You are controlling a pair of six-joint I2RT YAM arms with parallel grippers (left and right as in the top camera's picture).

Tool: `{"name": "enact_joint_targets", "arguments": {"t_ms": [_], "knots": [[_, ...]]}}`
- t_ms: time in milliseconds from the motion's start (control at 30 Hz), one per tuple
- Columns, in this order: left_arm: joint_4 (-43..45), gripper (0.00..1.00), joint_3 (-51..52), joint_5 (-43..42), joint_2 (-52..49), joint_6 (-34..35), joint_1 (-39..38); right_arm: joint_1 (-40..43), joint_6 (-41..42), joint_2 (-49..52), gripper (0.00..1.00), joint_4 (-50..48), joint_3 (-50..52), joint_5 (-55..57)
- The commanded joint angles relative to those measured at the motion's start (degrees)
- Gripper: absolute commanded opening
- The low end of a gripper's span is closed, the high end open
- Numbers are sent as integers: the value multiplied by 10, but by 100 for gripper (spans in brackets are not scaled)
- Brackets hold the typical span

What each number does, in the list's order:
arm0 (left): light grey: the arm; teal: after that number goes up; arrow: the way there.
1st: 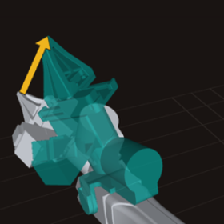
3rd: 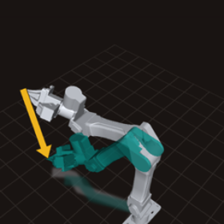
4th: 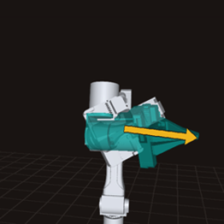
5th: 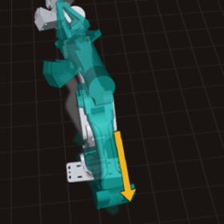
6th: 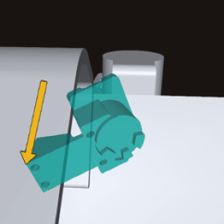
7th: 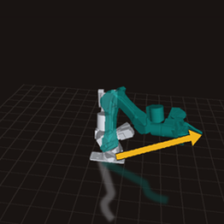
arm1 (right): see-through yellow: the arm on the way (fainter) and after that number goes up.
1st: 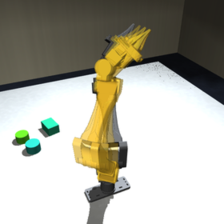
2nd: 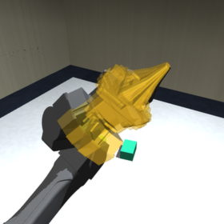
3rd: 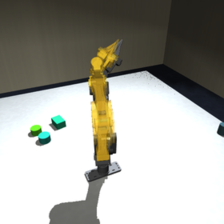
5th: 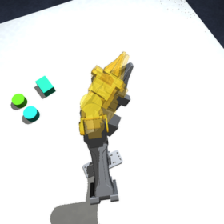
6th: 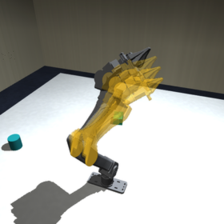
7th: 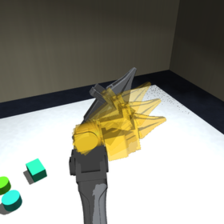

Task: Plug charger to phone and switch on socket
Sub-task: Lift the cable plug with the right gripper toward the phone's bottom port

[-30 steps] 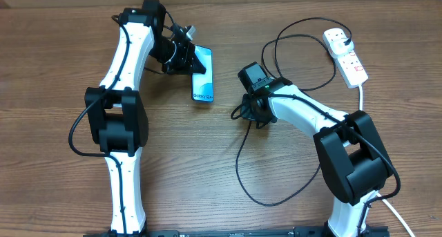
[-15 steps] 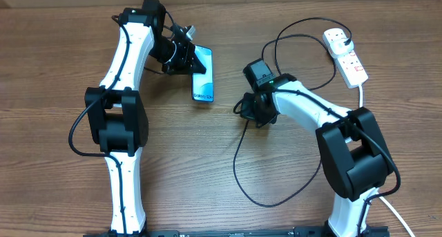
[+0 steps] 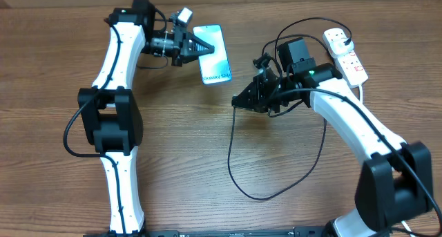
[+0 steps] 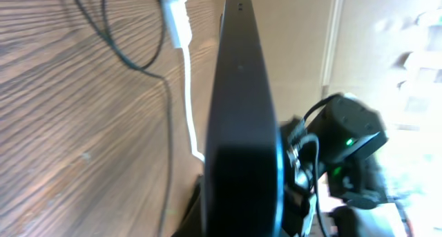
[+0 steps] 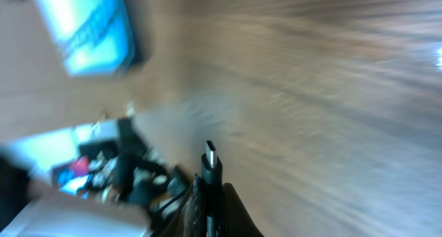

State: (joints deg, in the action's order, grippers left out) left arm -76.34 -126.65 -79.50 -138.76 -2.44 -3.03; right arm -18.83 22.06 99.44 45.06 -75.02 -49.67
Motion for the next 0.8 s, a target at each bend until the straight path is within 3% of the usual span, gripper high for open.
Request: {"name": "enact_joint_targets", "arguments": {"t_ms": [0,167,767], "knots": [[-2,4,-10,-80,19,14,1,-16,-27,-21,4,5,-13,-66],[-2,4,-10,-80,19,47,1,-36,-37,-28,4,-6,-13,-66],[-2,4,-10,-61,19,41,0,-24,-54,-29,4,-94,-13,-66]]}}
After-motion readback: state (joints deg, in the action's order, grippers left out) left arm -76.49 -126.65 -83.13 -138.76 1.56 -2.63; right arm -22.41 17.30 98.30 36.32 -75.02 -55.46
